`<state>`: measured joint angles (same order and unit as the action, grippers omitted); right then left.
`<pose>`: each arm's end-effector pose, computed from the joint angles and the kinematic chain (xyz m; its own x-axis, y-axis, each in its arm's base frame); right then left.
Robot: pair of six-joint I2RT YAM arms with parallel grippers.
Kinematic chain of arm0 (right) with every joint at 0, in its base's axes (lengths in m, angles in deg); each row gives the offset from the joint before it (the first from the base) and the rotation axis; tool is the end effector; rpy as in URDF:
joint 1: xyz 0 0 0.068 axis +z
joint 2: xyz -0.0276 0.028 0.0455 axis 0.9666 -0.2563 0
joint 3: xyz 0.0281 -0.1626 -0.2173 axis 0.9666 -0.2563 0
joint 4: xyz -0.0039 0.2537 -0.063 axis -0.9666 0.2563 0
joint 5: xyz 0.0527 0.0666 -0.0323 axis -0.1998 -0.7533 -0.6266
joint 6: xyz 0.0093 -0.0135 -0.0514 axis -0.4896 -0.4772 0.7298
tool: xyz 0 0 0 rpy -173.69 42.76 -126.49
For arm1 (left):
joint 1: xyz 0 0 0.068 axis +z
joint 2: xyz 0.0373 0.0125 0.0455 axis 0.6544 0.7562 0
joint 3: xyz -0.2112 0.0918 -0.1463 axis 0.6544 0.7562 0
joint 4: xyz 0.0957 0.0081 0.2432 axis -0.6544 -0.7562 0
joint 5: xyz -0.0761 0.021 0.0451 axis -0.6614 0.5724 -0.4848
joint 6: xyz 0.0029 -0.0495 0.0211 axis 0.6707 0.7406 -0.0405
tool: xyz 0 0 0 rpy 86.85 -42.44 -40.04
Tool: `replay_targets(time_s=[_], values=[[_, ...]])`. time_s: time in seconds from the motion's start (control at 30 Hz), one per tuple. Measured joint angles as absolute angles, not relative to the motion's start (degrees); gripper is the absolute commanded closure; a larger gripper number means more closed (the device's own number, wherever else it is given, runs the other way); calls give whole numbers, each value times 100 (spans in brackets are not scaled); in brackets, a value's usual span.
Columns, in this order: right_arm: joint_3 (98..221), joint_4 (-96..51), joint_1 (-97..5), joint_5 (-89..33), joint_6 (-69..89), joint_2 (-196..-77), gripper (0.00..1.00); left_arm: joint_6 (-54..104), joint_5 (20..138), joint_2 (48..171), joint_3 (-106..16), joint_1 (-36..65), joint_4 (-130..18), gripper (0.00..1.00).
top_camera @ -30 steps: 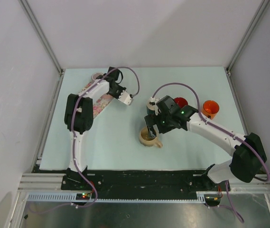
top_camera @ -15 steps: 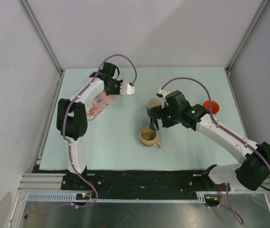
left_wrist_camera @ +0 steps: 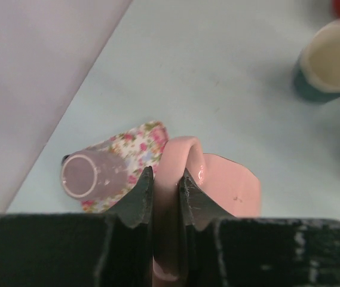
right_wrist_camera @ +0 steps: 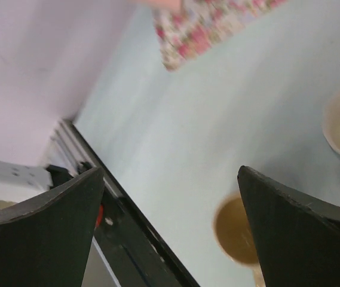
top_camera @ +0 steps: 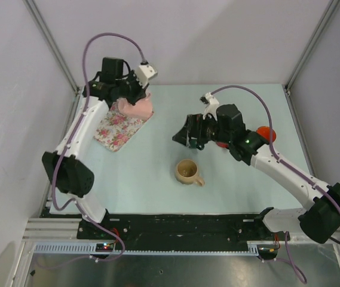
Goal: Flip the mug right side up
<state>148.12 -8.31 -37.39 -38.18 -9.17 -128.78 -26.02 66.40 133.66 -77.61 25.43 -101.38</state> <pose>0.2264 0.1890 0.3448 -0.6357 0.0356 -0.7711 -0.5836 0.6316 0.5103 0.3717 -0.1159 0.3870 -0.1327 0.6527 -0.7459 0.7811 0.5321 0.3266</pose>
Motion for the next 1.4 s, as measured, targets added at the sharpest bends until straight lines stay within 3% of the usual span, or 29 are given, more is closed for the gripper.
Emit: replay_targets(time_s=[0.33,0.53,0.6,0.67,0.77,0.8,0.87,0.93,0.97,1.0,1.03,1.13,1.4], values=[[14817,-3220,-3835,-4318,-2141,-13280,1,-287,5144,12573,-7958,2414,-10171,100],[14968,-3696,-3861,-4515,-2523,-13754,9,298,4694,12573,-7984,2261,-10234,100],[15042,-3834,-3846,-4604,-2617,-13866,20,462,4576,12575,-8030,2224,-10241,100],[15107,-3983,-3829,-4770,-2733,-13932,41,591,4471,12575,-8104,2183,-10243,100],[15190,-4254,-3796,-5009,-2819,-13940,84,700,4397,12575,-8130,2161,-10208,100],[15219,-4339,-3776,-5107,-2854,-13940,92,698,4384,12575,-8130,2154,-10206,100],[15252,-4424,-3787,-5334,-3017,-13934,98,668,4305,12577,-8130,2185,-10177,85],[15333,-4319,-3787,-5304,-2919,-13859,100,598,4325,12593,-8126,2172,-10144,49],[15335,-4162,-3787,-5258,-2803,-13807,100,620,4345,12593,-8115,2161,-10138,26],[15339,-3884,-3778,-5107,-2613,-13733,100,606,4390,12588,-8115,2150,-10118,13],[15339,-3502,-3761,-4915,-2440,-13652,100,576,4430,12575,-8115,2150,-10085,7],[15339,-2122,-3767,-4202,-1813,-13440,100,545,4692,12553,-8115,2202,-10066,1],[15711,1936,-3855,-2069,-539,-12891,100,67,5883,12553,-8063,2694,-10033,0]])
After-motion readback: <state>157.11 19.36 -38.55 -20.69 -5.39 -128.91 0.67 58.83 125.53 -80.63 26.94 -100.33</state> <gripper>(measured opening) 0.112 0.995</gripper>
